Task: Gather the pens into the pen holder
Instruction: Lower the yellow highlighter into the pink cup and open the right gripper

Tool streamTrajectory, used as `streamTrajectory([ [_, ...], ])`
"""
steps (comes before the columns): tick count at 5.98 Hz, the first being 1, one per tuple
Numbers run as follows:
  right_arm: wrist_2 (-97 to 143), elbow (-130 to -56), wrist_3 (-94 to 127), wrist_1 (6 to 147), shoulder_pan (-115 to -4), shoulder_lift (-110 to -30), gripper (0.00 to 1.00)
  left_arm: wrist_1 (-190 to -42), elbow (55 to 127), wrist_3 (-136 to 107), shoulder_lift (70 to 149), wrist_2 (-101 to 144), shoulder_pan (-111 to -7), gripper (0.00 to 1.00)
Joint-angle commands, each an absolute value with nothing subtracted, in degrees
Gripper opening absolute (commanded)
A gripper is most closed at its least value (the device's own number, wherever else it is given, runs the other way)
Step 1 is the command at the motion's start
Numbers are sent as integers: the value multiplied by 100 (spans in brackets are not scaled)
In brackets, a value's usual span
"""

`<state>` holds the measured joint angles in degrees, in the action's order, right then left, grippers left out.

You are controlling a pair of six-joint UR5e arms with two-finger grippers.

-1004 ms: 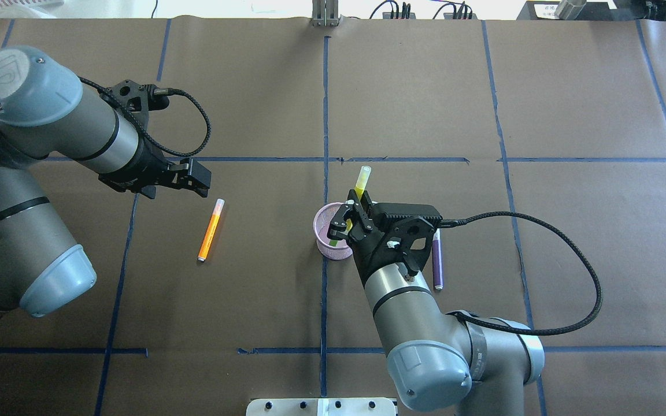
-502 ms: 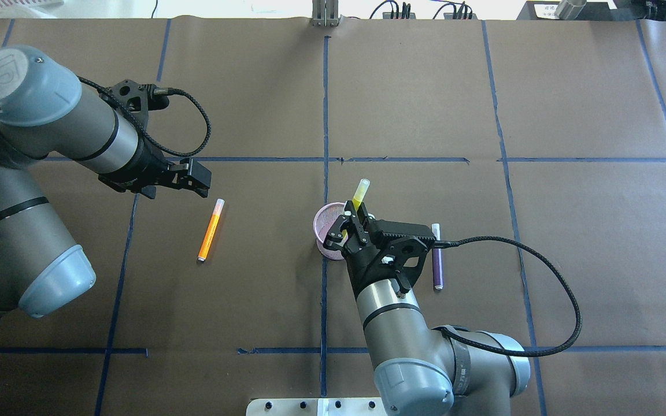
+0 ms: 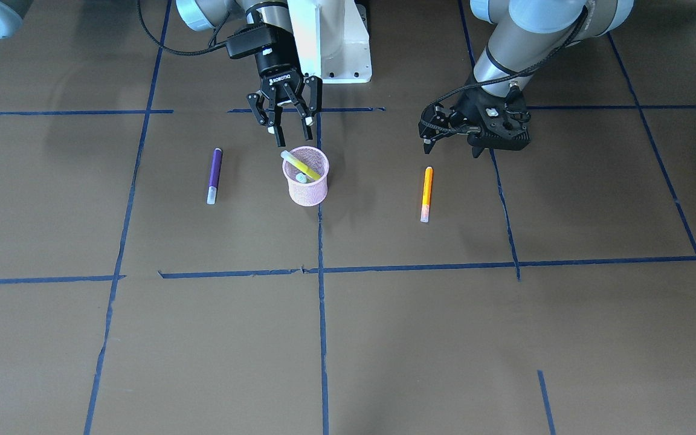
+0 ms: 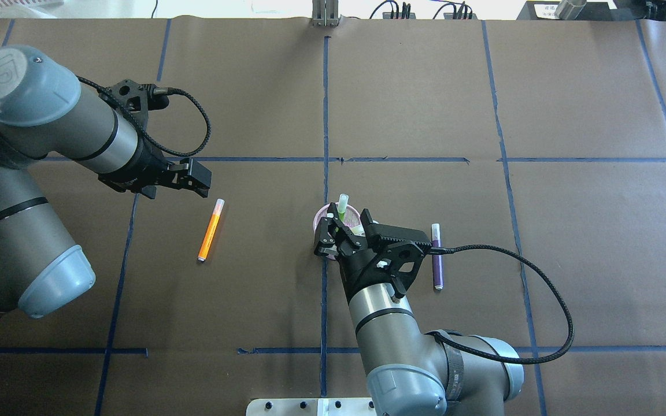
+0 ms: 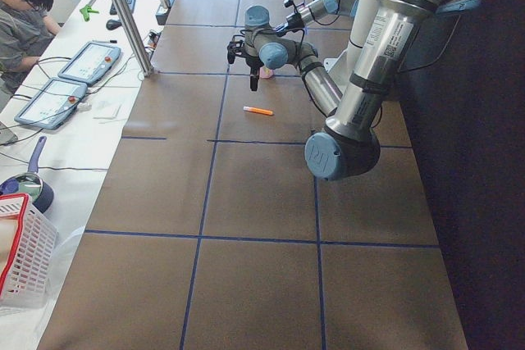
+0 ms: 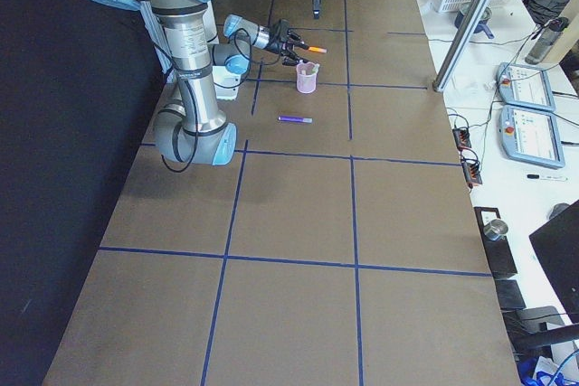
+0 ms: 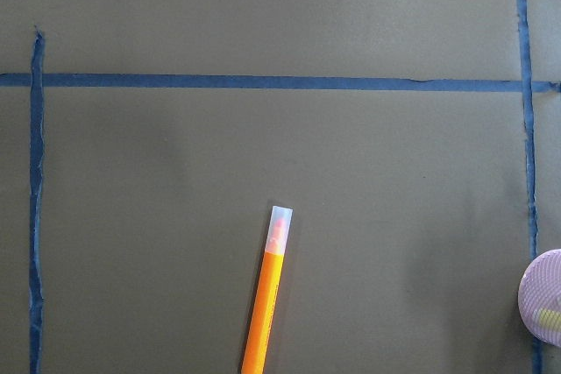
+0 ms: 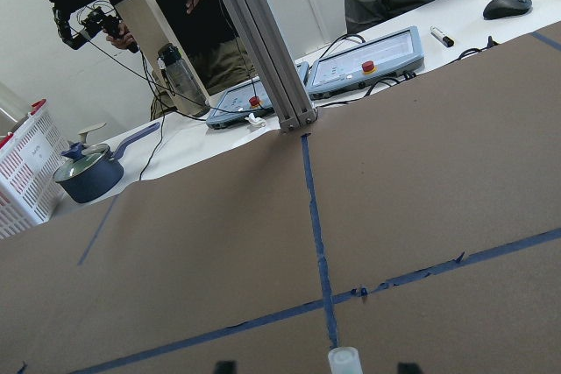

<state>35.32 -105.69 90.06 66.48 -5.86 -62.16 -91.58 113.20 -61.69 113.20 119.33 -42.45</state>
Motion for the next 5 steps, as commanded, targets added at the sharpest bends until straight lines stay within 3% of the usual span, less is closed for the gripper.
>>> streamTrajectory([
  [1, 4091, -10617, 8983, 6714, -763, -6135, 100, -9158, 11303, -6179, 11320, 11909, -4245, 100],
  [3, 5878, -11421, 8982, 8506, -1333, -6135, 100, -9176, 11233, -6153, 11320, 11848, -4210, 100],
  [5, 8048, -11637, 8739, 9289, -2061, -6161, 100, -9245, 10988, -6152, 11355, 11331, -3886, 100],
])
